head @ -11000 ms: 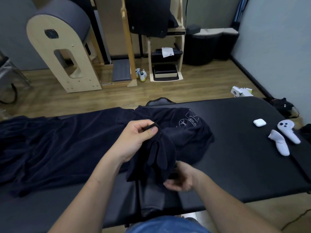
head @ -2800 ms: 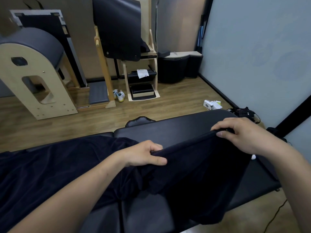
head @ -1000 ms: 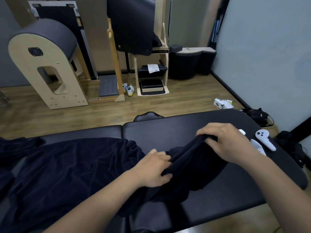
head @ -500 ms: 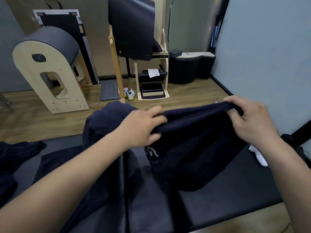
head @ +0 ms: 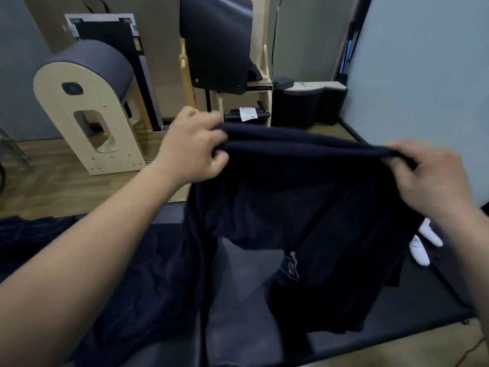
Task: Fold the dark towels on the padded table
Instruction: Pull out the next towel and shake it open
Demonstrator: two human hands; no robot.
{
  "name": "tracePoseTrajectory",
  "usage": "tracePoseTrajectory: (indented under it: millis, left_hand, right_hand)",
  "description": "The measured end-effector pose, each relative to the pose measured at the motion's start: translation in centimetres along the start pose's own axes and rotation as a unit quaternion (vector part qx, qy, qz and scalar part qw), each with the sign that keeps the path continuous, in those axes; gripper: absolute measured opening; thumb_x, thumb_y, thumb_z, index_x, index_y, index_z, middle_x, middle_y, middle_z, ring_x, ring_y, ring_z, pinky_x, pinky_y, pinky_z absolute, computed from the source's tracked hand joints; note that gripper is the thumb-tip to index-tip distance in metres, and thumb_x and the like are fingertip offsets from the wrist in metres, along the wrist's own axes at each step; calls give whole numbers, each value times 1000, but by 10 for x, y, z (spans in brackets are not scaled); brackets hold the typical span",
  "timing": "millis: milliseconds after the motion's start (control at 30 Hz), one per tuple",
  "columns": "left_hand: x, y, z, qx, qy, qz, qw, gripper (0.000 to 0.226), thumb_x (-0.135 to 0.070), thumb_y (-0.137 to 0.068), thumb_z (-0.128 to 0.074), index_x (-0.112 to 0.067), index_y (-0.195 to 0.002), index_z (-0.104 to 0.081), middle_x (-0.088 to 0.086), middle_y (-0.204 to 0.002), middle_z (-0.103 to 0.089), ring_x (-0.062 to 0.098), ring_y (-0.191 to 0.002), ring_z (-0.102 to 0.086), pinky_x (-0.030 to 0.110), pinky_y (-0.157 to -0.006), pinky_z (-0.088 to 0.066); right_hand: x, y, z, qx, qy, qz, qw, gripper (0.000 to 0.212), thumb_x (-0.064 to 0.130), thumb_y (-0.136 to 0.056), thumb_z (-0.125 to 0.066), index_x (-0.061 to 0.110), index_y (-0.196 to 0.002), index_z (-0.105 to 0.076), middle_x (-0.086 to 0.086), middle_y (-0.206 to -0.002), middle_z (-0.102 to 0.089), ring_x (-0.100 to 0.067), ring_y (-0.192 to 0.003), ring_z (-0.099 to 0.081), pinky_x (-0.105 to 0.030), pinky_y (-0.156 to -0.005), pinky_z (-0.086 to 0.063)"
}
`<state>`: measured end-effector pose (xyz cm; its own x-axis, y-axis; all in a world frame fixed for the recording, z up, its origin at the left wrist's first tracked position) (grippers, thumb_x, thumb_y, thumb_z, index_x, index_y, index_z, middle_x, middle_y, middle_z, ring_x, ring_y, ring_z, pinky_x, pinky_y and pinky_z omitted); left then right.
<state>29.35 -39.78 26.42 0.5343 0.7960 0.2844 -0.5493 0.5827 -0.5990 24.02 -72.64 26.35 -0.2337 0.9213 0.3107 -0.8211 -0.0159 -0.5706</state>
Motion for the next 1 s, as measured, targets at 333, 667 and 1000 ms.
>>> tracePoseTrajectory:
  millis: [333, 667, 1000]
  left_hand:
    - [10, 19, -39, 227, -79, 36, 970, 29, -31, -82, -54, -18, -102, -69, 7, -105, -61, 29, -81, -56, 36, -81, -41]
    - [33, 60, -46, 229, 150, 134, 952, 48, -42, -71, -41, -12, -90, -73, 0, -85, -53, 33, -87, -61, 35, -74, -49]
    - [-76, 1, -5, 123, 393, 52, 910, 25, -9, -73, -52, -11, -86, -74, 4, -92, -67, 19, -87, -61, 38, -78, -48]
  right_hand:
    - [-33, 6, -16, 33, 73, -2, 997, 22, 21, -91, -59, 21, -109, -72, -7, -105, -73, -37, -95, -67, -51, -80, -53]
    - [-56, 5, -16, 66, 69, -66, 993, 25, 33, -93, -52, 25, -109, -70, -8, -106, -72, -37, -98, -64, -46, -83, -52]
    - [67, 10, -52, 204, -151, -27, 967, 51, 43, -65, -84, 38, -112, -65, 23, -107, -62, 2, -101, -55, -14, -88, -38]
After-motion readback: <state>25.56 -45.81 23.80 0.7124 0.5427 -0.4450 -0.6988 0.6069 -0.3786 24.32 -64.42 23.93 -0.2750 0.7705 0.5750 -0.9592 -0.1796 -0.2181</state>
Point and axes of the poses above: each hand's wrist, its own y-axis away from the middle knuckle, its own z-axis out of the back of the hand, x = y × z, the point moved 7 cm from there along -y, towards the middle knuckle
